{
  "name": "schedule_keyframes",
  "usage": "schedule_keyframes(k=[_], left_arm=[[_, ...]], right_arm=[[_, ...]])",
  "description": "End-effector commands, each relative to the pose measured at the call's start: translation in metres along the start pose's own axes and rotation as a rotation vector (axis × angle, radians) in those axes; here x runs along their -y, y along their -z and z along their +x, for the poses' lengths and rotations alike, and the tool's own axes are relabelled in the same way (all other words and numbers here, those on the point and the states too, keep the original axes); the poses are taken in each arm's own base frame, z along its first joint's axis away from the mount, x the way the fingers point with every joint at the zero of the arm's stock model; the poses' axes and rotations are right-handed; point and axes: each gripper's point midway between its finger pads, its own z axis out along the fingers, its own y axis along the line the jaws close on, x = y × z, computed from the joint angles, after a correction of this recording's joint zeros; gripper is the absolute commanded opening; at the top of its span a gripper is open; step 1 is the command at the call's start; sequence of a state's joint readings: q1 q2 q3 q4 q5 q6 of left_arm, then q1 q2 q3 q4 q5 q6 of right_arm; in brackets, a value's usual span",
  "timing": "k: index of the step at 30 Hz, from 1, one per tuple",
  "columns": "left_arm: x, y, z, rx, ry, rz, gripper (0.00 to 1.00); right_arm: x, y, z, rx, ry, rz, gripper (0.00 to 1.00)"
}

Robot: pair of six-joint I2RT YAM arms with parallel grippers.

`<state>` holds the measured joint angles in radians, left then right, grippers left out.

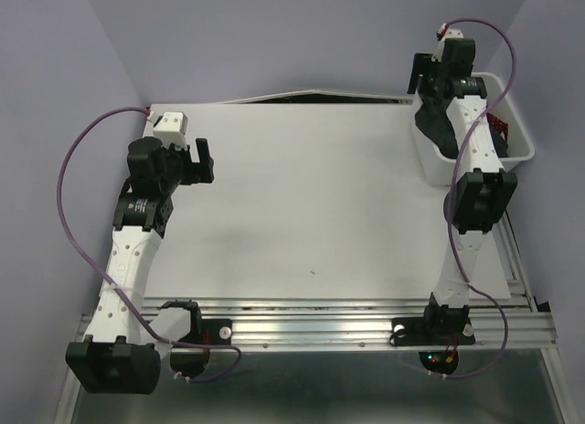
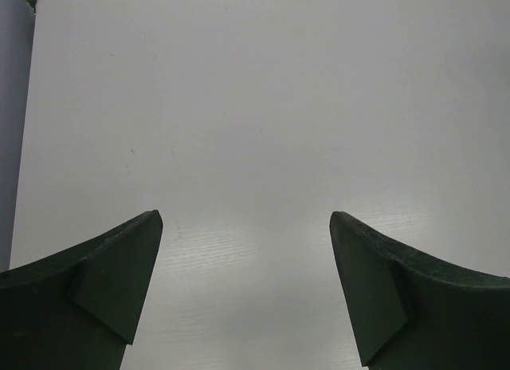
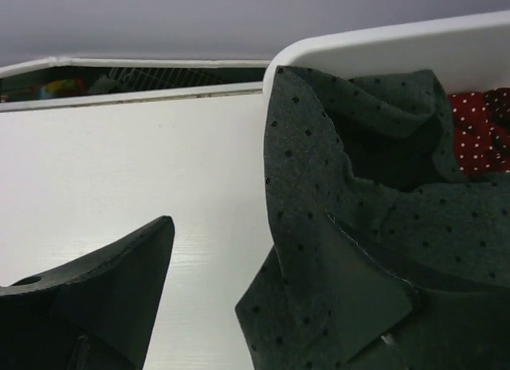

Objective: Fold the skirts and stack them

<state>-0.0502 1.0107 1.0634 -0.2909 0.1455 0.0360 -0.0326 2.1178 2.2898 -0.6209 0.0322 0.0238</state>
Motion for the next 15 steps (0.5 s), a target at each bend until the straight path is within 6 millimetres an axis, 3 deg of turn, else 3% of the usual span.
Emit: schedule_keyframes(k=[1, 9, 15], left_arm=[[-0.003, 0.006, -0.008, 0.061, -0.01, -0.014, 0.99], [-0.007, 0.003, -0.002, 0.041, -0.014, -0.04, 0.98], [-0.007, -0.001, 0.005, 0.024, -0.002, -0.034, 0.99]], right_arm=[[0.011, -0.011, -0.029, 0.099, -0.019, 0.055, 0.78], [0.027, -0.058, 0.0, 0.07, 0.003, 0.142, 0.73], [0.034, -0.062, -0.008, 0.107, -0.005, 0.161, 0.66]])
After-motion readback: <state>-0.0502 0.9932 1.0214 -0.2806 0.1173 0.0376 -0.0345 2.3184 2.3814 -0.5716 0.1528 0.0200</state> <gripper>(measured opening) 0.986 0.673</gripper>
